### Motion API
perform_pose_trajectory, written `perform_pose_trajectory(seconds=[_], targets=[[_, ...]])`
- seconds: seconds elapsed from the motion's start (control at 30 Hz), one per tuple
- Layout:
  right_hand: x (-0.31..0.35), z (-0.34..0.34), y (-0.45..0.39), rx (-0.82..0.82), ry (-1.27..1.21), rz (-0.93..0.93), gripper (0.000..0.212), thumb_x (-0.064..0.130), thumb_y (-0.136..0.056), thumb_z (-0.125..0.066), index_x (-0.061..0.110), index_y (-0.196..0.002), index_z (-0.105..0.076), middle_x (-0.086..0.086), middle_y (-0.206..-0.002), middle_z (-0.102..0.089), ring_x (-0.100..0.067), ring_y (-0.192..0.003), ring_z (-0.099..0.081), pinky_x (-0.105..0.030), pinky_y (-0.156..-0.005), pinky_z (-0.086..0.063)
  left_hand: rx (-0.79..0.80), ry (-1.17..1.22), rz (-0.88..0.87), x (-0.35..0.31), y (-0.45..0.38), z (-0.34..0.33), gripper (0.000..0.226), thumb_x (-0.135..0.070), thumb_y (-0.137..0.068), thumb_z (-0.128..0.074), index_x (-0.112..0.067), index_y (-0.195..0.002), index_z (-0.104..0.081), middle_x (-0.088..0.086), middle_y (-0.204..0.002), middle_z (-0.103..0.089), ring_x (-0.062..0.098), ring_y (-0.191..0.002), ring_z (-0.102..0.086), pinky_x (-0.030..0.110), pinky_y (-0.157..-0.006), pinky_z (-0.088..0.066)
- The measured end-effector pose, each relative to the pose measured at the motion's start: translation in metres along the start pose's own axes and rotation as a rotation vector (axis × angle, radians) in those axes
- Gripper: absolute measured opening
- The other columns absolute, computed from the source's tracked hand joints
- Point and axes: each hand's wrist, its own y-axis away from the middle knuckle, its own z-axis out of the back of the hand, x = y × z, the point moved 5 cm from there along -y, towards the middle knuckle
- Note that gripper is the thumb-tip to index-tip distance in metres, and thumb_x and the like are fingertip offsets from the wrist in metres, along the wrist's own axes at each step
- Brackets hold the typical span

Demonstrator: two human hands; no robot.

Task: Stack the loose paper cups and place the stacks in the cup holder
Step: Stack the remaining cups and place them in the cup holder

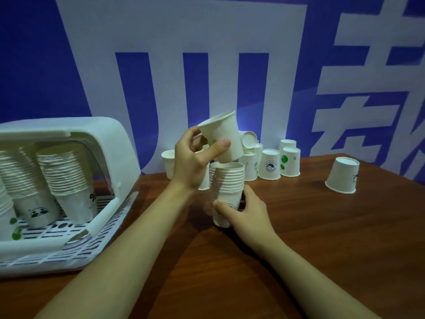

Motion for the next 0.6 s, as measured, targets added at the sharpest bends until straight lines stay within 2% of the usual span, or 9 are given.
perform_pose_trajectory(seconds=[0.07,0.17,0.23,0.3,0.33,0.4,0.47,0.53,0.6], targets=[[0.002,0.001,0.001,-0.015,0.004,0.003,0.039,0.031,-0.080,-0.085,0.032,-0.114,-0.065,0.013,-0.102,-0.075,0.004,-0.092,-0.070,-0.015,-0.071,-0.054,0.039,-0.061,-0.010,0.004,0.003,-0.001,0.065,-0.044,-0.064,-0.086,-0.011,-0.118,-0.068,0.007,-0.114,-0.076,0.023,-0.109,-0.072,0.040,-0.090,-0.060],[0.003,0.005,0.002,-0.070,-0.015,0.007,0.040,0.021,-0.076,-0.088,0.027,-0.110,-0.068,0.010,-0.096,-0.077,0.002,-0.084,-0.071,-0.012,-0.065,-0.052,0.086,-0.148,-0.041,0.007,0.009,0.001,0.053,-0.048,-0.063,-0.083,-0.022,-0.107,-0.070,-0.002,-0.102,-0.075,0.007,-0.098,-0.068,0.025,-0.087,-0.056],[0.004,0.007,0.003,-0.095,-0.026,0.007,0.040,0.014,-0.074,-0.088,0.025,-0.108,-0.069,0.010,-0.090,-0.077,0.000,-0.078,-0.071,-0.013,-0.060,-0.051,0.165,-0.177,-0.036,0.009,0.013,0.000,0.048,-0.047,-0.065,-0.081,-0.026,-0.106,-0.067,0.004,-0.109,-0.072,0.006,-0.098,-0.066,0.023,-0.085,-0.055],[0.003,0.007,0.002,-0.097,-0.032,0.005,0.040,0.013,-0.075,-0.087,0.024,-0.108,-0.069,0.009,-0.089,-0.077,-0.001,-0.078,-0.071,-0.014,-0.060,-0.052,0.215,-0.199,-0.021,0.013,0.013,0.002,0.057,-0.049,-0.065,-0.080,-0.023,-0.114,-0.066,0.007,-0.119,-0.069,0.011,-0.108,-0.066,0.027,-0.092,-0.054],[0.003,0.006,0.002,-0.095,-0.034,0.004,0.040,0.015,-0.075,-0.088,0.024,-0.109,-0.069,0.009,-0.091,-0.077,-0.001,-0.080,-0.071,-0.014,-0.061,-0.053,0.220,-0.193,-0.004,0.016,0.012,0.005,0.064,-0.051,-0.065,-0.079,-0.022,-0.120,-0.065,0.003,-0.124,-0.068,0.011,-0.113,-0.065,0.028,-0.096,-0.053],[0.002,0.007,0.001,-0.095,-0.028,0.005,0.042,0.020,-0.075,-0.089,0.027,-0.110,-0.068,0.009,-0.095,-0.076,0.000,-0.085,-0.071,-0.015,-0.067,-0.055,0.196,-0.127,0.052,0.023,0.011,0.011,0.072,-0.055,-0.068,-0.074,-0.021,-0.130,-0.063,-0.004,-0.132,-0.065,0.009,-0.120,-0.063,0.028,-0.101,-0.052],[0.003,0.006,0.002,-0.085,-0.013,0.007,0.045,0.027,-0.075,-0.091,0.029,-0.113,-0.066,0.011,-0.099,-0.075,0.004,-0.089,-0.069,-0.014,-0.071,-0.055,0.147,-0.075,0.090,0.026,0.012,0.016,0.075,-0.061,-0.072,-0.067,-0.018,-0.132,-0.061,-0.004,-0.131,-0.065,0.002,-0.118,-0.063,0.025,-0.100,-0.053],[0.004,0.005,0.002,-0.071,-0.021,-0.001,0.047,0.026,-0.076,-0.091,0.026,-0.115,-0.066,0.009,-0.099,-0.075,0.008,-0.084,-0.068,-0.011,-0.065,-0.053,0.035,-0.092,0.125,0.035,0.011,0.022,0.069,-0.060,-0.077,-0.063,-0.013,-0.128,-0.064,-0.001,-0.125,-0.067,-0.002,-0.108,-0.064,0.025,-0.095,-0.052],[0.003,0.005,0.002,-0.061,-0.047,-0.009,0.045,0.020,-0.077,-0.090,0.020,-0.115,-0.066,0.006,-0.098,-0.074,0.009,-0.074,-0.068,-0.010,-0.058,-0.051,-0.131,-0.145,0.189,0.050,0.010,0.033,0.056,-0.054,-0.083,-0.058,-0.010,-0.116,-0.068,0.005,-0.118,-0.068,0.008,-0.105,-0.064,0.028,-0.090,-0.050]])
